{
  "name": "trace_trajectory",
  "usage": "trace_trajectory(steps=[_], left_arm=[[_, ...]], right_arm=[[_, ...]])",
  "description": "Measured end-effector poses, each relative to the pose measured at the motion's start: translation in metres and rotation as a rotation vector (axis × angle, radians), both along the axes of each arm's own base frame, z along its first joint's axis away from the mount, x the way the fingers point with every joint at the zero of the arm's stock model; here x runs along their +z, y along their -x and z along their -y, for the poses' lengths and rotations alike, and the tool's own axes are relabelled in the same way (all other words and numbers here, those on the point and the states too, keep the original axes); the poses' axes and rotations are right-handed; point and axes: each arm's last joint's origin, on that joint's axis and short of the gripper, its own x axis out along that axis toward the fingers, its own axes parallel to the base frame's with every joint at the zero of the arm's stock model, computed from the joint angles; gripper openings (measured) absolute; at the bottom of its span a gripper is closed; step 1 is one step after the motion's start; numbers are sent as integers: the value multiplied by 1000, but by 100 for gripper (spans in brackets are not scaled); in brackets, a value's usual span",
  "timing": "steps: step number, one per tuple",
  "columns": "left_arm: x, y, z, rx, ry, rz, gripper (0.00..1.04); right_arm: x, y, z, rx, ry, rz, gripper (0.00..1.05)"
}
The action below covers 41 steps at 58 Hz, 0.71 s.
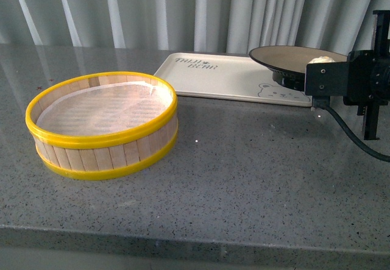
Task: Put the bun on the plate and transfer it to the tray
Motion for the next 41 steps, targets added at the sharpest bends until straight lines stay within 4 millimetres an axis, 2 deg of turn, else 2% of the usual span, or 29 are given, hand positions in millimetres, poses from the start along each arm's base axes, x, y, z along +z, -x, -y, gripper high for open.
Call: trace_trajectory(steps=[13, 41], left_arm=[[0, 0, 0, 0, 0, 0, 98], [0, 0, 0, 0, 0, 0, 98]], right_arm=[[-8, -8, -6, 14, -10, -31, 3], [-12, -23, -5, 2, 20, -38, 3]])
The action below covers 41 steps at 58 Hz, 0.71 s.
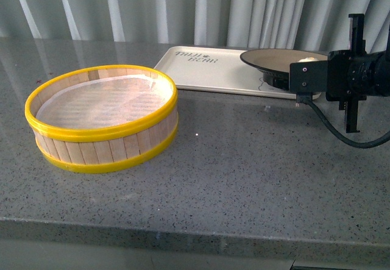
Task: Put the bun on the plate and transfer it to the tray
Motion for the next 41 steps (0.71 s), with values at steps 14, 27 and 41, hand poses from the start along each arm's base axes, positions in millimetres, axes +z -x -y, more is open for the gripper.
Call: trace_trajectory(steps=[14, 27, 41], left_arm=[[0, 0, 0, 0, 0, 0, 98], [0, 0, 0, 0, 0, 0, 98], [0, 0, 0, 0, 0, 0, 98]], right_arm=[[-3, -5, -2, -3, 8, 0, 3], [-2, -7, -7, -6, 13, -3, 3], [-7, -8, -12, -5, 18, -15, 3]])
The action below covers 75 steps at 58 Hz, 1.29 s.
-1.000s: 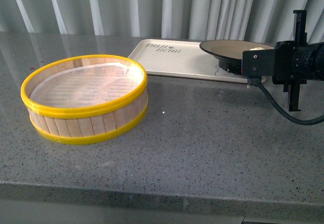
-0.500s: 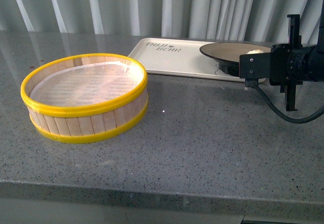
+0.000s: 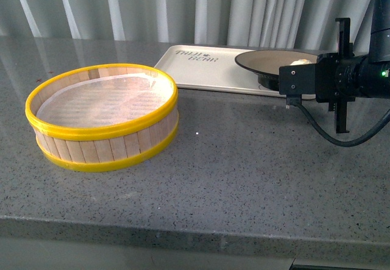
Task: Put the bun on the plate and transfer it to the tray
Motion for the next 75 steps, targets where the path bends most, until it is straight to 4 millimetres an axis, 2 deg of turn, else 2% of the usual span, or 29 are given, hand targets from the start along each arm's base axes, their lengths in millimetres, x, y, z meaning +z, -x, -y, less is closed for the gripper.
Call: trace_trajectory(steps=[4, 6, 25, 33, 37, 45, 50, 55, 58, 62, 65, 69, 73, 75], left_arm=[[0, 0, 0, 0, 0, 0, 98], [0, 0, 0, 0, 0, 0, 98], [0, 0, 0, 0, 0, 0, 98], [0, 0, 0, 0, 0, 0, 98], [0, 0, 0, 0, 0, 0, 98], [0, 0, 0, 0, 0, 0, 98], [0, 0, 0, 0, 0, 0, 98], [0, 0, 0, 0, 0, 0, 98], [0, 0, 0, 0, 0, 0, 98], [0, 0, 0, 0, 0, 0, 98], [0, 0, 0, 2, 0, 0, 98], [0, 0, 0, -1, 0, 0, 98], [0, 0, 0, -1, 0, 0, 98], [0, 0, 0, 0, 0, 0, 98]], right_arm=[[-1, 0, 0, -10, 3, -10, 3], [-1, 0, -1, -11, 4, -14, 8], [2, 2, -2, -12, -2, -14, 59], [12, 11, -7, -13, -37, -1, 88], [17, 16, -10, -11, -57, 3, 98], [29, 33, -20, 8, -113, 26, 96], [42, 52, -32, 16, -184, 47, 96], [73, 84, -49, -23, -345, 116, 96], [101, 110, -55, -120, -524, 135, 96], [124, 140, -52, -219, -717, 106, 96], [135, 151, -49, -249, -844, 114, 96], [145, 156, -46, -269, -967, 131, 96], [141, 155, -45, -303, -1033, 119, 96], [133, 158, -41, -342, -1181, 178, 87]])
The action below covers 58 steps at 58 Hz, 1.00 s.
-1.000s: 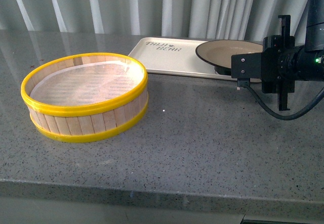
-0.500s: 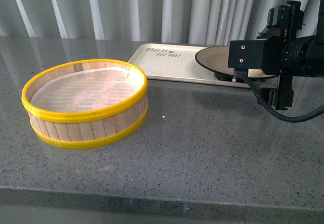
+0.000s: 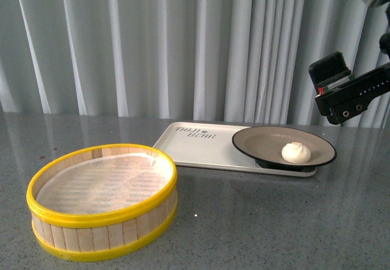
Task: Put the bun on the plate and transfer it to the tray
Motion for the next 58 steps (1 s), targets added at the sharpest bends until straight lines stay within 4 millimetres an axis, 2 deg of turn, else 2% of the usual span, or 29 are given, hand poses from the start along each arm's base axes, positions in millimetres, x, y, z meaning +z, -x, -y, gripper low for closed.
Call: trace_trajectory(steps=[8, 16, 19, 27, 39, 58], left_arm=[[0, 0, 0, 2, 0, 0, 98], [0, 0, 0, 0, 0, 0, 98], [0, 0, 0, 0, 0, 0, 98], [0, 0, 0, 0, 0, 0, 98], [0, 0, 0, 0, 0, 0, 98], [0, 0, 0, 0, 0, 0, 98]], right_arm=[[-23, 28, 19, -8, -285, 53, 62], [-40, 54, 38, -35, -362, 62, 39], [-50, 66, 45, -35, -375, 51, 26], [-65, 86, 53, -21, -382, 42, 1], [-80, 113, 65, -31, -388, 46, 2], [-94, 142, 80, -35, -391, 45, 2]])
